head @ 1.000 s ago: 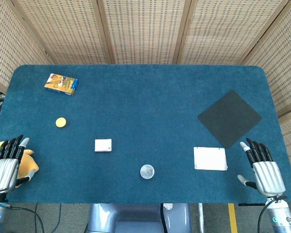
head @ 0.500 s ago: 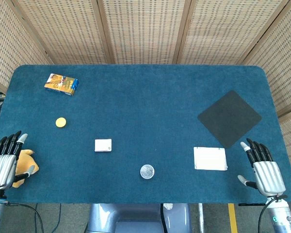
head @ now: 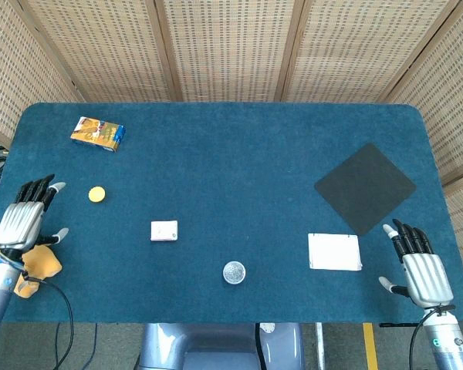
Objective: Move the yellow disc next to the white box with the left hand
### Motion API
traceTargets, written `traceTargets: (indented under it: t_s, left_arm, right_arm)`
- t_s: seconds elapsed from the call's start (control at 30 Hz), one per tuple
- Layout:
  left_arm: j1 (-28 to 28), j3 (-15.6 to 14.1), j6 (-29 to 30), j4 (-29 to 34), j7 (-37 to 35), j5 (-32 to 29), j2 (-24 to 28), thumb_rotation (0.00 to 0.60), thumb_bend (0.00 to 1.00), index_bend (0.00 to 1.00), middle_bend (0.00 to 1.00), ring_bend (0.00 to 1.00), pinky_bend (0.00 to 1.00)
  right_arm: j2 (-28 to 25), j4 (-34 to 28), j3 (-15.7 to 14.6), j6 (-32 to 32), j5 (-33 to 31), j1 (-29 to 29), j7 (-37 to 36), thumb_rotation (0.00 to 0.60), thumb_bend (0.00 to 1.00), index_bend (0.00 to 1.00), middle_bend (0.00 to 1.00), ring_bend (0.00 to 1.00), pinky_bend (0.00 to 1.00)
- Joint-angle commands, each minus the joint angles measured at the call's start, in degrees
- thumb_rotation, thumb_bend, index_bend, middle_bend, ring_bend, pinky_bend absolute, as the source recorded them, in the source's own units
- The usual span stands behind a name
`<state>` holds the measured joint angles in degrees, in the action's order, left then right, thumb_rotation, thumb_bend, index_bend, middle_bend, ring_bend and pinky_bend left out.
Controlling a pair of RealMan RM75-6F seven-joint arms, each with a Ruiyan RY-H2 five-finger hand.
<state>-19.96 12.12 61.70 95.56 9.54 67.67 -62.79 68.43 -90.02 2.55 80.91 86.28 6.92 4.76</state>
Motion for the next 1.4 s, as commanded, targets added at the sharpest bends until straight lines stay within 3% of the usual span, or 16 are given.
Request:
traceTargets:
  t_s: [0.03,0.3,0.6,1.0,1.4]
  left_arm:
    - [-5.45,2.55,-7.21,-6.12,0.62,-6.74,-1.65,0.600,0.25,0.17,0.00,0.00,0.00]
    - [-12.97,3.20,-16.89,-17.69,4.95,-16.72,-5.96,0.600,0.25,0.23,0.00,0.00,0.00]
    - [-19.63,-0.59,-25.42,-31.12,10.96,-24.94,-14.11,0.600,0.26,0.23,0.00,0.00,0.00]
    - [-23.12,-2.19,-27.12,-39.03,11.52,-26.18,-21.07,0.600,0.27,0.26,0.00,0.00,0.00]
    - [-24.76,-3.43,-27.56,-42.21,12.28,-26.89,-24.04,0.600,0.28,0.29,0.00,0.00,0.00]
  right_arm:
    - [0.10,0.24,0.19,-0.31,-0.47,0.12,-0.10,0.600,0.00,0.07,0.00,0.00,0.06]
    - [0.41,0.85,0.54,-1.13,-1.54,0.44,-0.19,0.600,0.00,0.07,0.00,0.00,0.06]
    - [0.71,1.52,0.80,-2.18,-2.94,0.71,-0.07,0.600,0.00,0.07,0.00,0.00,0.06]
    - [0.84,2.48,1.34,-2.92,-4.30,0.98,-0.85,0.600,0.00,0.08,0.00,0.00,0.06]
    - [0.86,3.19,1.70,-3.04,-4.93,1.08,-1.76,0.600,0.00,0.08,0.00,0.00,0.06]
